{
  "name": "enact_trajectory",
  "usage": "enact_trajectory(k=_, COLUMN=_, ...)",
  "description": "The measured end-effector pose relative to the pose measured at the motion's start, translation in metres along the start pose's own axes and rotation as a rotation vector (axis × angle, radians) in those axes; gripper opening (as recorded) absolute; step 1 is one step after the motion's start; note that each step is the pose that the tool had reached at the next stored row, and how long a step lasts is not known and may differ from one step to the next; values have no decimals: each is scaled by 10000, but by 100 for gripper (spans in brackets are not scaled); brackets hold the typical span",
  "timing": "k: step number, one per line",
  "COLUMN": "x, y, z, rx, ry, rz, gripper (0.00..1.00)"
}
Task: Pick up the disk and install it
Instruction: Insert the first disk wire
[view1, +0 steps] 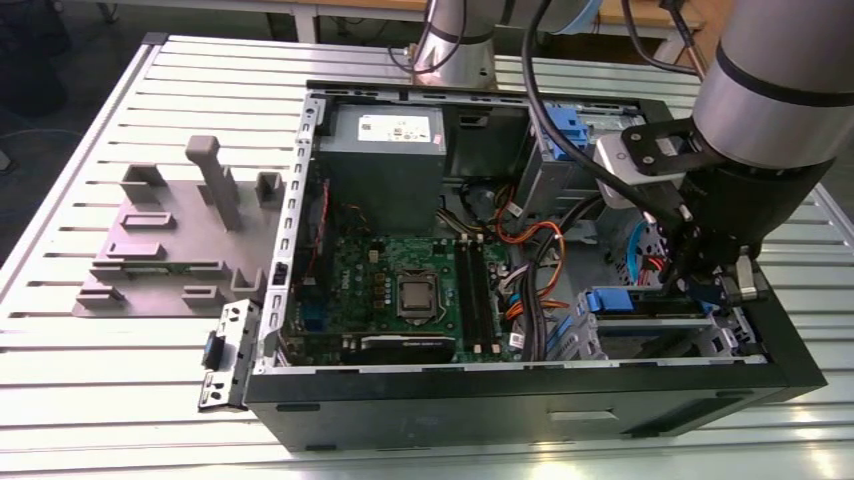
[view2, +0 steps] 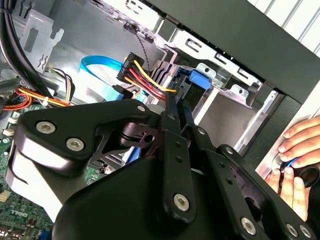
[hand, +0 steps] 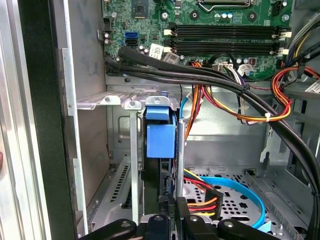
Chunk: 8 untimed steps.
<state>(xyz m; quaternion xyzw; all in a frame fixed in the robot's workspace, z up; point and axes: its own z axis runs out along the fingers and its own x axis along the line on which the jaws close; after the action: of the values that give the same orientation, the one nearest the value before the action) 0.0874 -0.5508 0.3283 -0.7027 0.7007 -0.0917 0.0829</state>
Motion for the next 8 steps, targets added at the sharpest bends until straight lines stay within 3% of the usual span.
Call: enact_trajectory(k=8, x=9, y=0, z=0, rx=-5, ry=4, rz=16, gripper=17)
